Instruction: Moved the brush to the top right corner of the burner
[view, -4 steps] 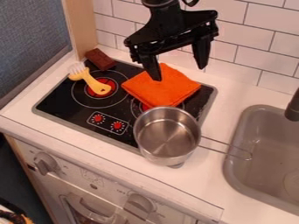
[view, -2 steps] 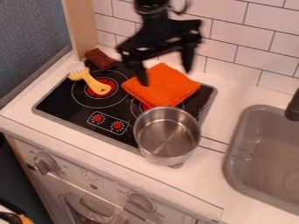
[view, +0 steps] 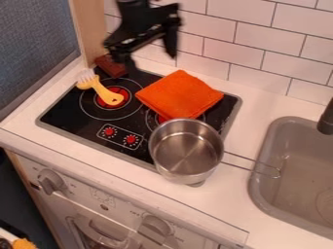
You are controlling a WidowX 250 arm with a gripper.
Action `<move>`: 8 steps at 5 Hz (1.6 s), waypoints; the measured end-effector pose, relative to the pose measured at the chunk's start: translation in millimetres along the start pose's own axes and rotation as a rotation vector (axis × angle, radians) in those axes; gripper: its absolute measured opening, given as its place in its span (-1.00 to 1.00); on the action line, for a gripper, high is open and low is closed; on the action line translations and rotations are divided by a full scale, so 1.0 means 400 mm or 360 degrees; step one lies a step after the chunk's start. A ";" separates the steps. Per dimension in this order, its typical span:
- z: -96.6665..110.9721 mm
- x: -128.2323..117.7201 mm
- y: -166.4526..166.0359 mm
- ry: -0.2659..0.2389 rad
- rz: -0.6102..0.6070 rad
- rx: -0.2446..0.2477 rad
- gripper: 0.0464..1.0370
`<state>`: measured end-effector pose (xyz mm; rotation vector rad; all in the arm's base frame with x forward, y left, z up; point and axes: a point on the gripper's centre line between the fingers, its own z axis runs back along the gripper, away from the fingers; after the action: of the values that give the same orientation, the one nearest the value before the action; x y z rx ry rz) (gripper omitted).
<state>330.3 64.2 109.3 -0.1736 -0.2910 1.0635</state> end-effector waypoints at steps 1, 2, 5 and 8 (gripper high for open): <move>-0.043 0.045 0.028 -0.0077 0.0156 0.0050 0.93; -0.099 0.112 0.084 -0.0198 0.0312 0.0137 0.93; -0.197 0.182 0.137 -0.0336 0.0350 0.0306 0.93; -0.228 0.203 0.180 -0.0375 0.0277 0.0401 0.17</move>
<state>336.1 169.9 15.0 0.1567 -0.3548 1.2853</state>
